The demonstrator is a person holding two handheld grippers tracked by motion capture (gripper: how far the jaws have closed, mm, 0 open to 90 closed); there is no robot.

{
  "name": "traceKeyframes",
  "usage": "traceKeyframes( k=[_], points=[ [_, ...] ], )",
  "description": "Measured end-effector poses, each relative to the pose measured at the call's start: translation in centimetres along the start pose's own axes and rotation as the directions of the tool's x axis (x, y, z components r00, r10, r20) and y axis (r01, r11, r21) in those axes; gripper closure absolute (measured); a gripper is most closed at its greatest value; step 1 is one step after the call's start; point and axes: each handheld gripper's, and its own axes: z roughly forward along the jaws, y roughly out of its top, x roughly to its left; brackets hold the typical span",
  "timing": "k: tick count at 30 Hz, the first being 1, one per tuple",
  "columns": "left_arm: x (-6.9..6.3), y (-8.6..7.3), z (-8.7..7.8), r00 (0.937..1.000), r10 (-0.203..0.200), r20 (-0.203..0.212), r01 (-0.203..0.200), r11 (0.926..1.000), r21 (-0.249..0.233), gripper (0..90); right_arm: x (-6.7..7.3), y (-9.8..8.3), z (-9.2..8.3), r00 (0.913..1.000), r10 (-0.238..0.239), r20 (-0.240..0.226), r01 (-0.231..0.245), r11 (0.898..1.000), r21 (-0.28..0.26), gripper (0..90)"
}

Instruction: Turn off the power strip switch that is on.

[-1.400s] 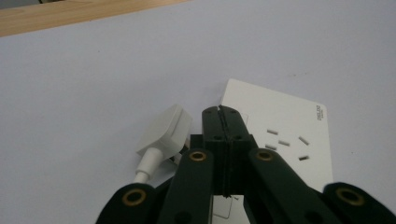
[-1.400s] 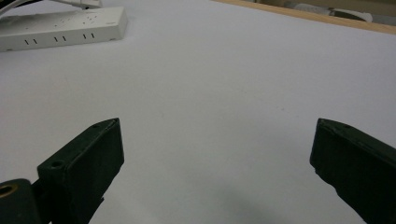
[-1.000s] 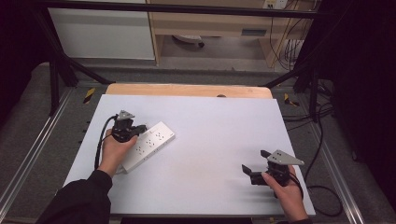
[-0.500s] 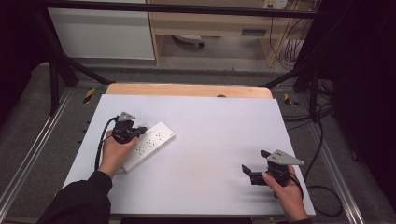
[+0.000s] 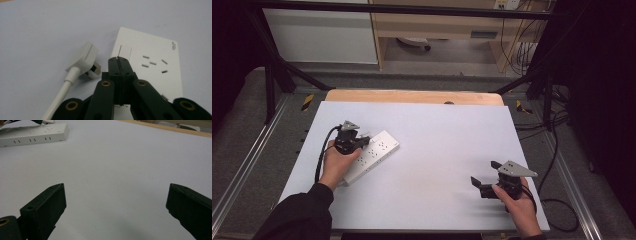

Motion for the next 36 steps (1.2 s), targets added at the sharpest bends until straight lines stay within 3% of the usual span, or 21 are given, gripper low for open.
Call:
traceKeyframes(
  k=[36],
  points=[
    [0.03, 0.05, 0.19, 1.0, 0.002, 0.007, -0.002, 0.9999, 0.014, 90.0, 0.02, -0.03, 0.08, 0.9999, -0.01, -0.004, 0.01, 1.0, 0.006, 3.3]
  ],
)
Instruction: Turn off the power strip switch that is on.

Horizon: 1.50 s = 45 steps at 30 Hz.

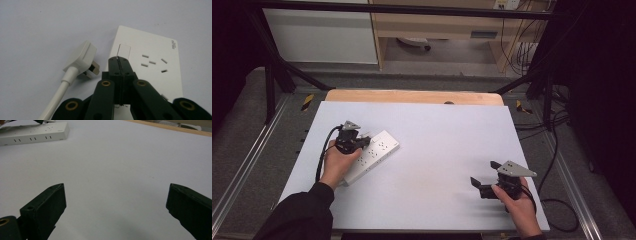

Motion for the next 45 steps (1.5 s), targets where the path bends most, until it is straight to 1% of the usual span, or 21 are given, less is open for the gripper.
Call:
traceKeyframes(
  k=[5, 18, 34, 38, 45],
  points=[
    [0.01, -0.06, 0.16, 1.0, -0.001, 0.004, 0.001, 1.0, 0.008, 90.0, -0.01, -0.01, -0.01, 1.0, 0.0, 0.001, 0.0, 1.0, 0.0, 3.3],
    [-0.21, -0.08, 0.4, 1.0, -0.005, 0.007, 0.005, 1.0, -0.005, 90.0, -0.02, 0.0, -0.03, 1.0, 0.0, 0.0, 0.0, 1.0, -0.001, 3.3],
    [-0.39, -0.05, 0.48, 1.0, -0.005, -0.001, 0.005, 0.9999, -0.015, 90.0, 0.0, 0.02, -0.08, 1.0, 0.001, 0.001, -0.001, 1.0, -0.002, 3.3],
    [-0.35, 0.04, 0.29, 1.0, -0.009, -0.002, 0.009, 0.9994, -0.033, 90.0, -0.01, 0.02, -0.1, 1.0, 0.002, 0.0, -0.002, 1.0, -0.004, 3.3],
    [-0.45, 0.2, -0.06, 1.0, 0.0, -0.003, 0.0, 0.998, -0.063, 90.0, 0.01, 0.02, -0.1, 1.0, 0.002, 0.0, -0.002, 1.0, -0.004, 3.3]
  ],
)
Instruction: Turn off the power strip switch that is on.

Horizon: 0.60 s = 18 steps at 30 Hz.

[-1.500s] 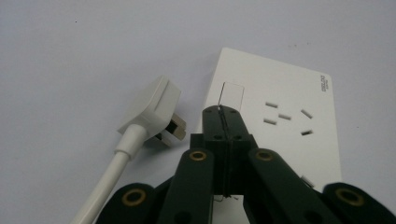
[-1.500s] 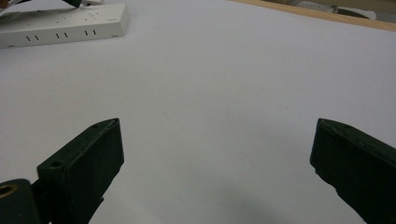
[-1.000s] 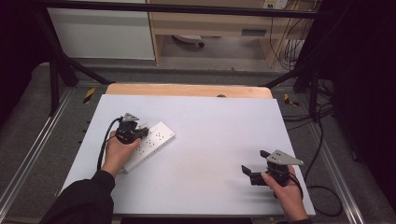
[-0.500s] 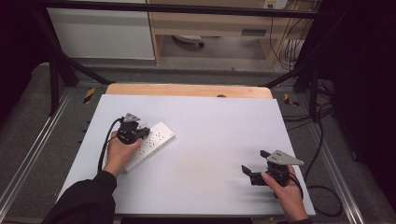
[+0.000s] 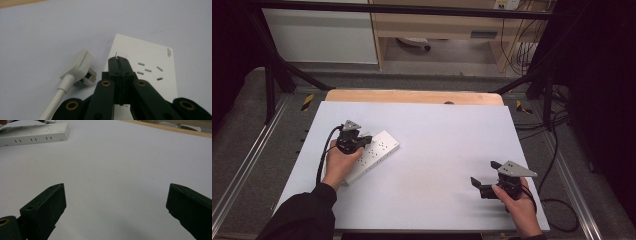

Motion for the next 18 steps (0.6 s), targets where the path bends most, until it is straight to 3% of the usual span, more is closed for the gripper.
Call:
traceKeyframes(
  k=[18],
  points=[
    [-0.42, 0.64, -0.93, 1.0, 0.002, -0.004, -0.003, 0.9959, -0.091, 90.0, -0.02, -0.03, 0.1, 1.0, -0.003, -0.001, 0.003, 1.0, 0.004, 3.3]
  ],
)
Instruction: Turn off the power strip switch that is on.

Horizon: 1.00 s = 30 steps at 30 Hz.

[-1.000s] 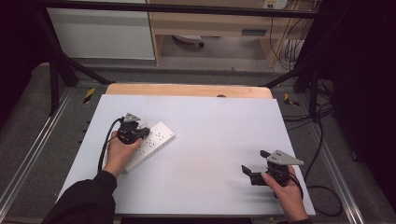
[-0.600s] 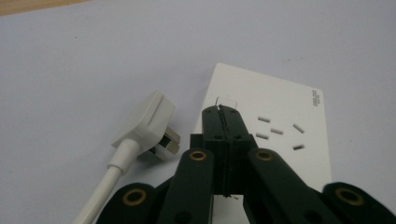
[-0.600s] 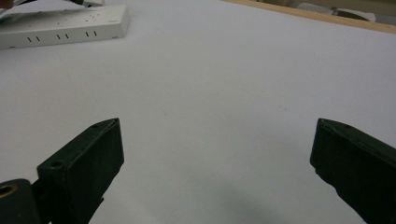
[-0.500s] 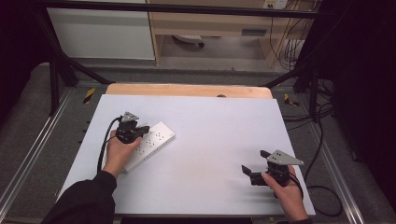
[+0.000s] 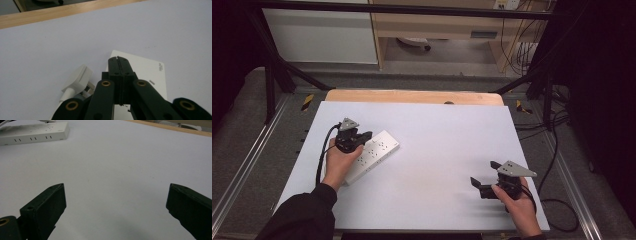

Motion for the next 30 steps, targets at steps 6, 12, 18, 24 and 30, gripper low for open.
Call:
traceKeyframes(
  k=[6, 12, 18, 24, 30],
  points=[
    [-0.2, 0.3, -0.2, 1.0, 0.0, -0.005, 0.0, 0.9989, -0.048, 81.1, 0.0, 0.0, 0.0, 1.0, 0.001, 0.0, -0.001, 1.0, 0.001, 3.3],
    [-0.5, 0.7, -0.3, 0.9995, -0.019, -0.025, 0.016, 0.9954, -0.094, 51.6, 0.0, 0.0, -0.1, 1.0, 0.009, 0.0, -0.009, 1.0, -0.005, 3.3],
    [-1.1, 1.3, -0.2, 0.9985, -0.032, -0.045, 0.026, 0.9916, -0.126, 28.8, 0.0, 0.0, -0.1, 1.0, 0.001, 0.001, -0.001, 1.0, -0.004, 3.3],
    [-1.6, 1.8, -0.2, 0.9993, -0.035, -0.016, 0.032, 0.986, -0.164, 11.9, 0.0, 0.0, -0.1, 1.0, -0.002, -0.001, 0.002, 1.0, -0.002, 3.2],
    [-2.0, 2.1, -0.4, 0.9989, -0.044, -0.014, 0.041, 0.9818, -0.185, 9.6, 0.1, 0.0, -0.2, 1.0, -0.002, 0.0, 0.002, 1.0, -0.005, 3.2]
  ],
)
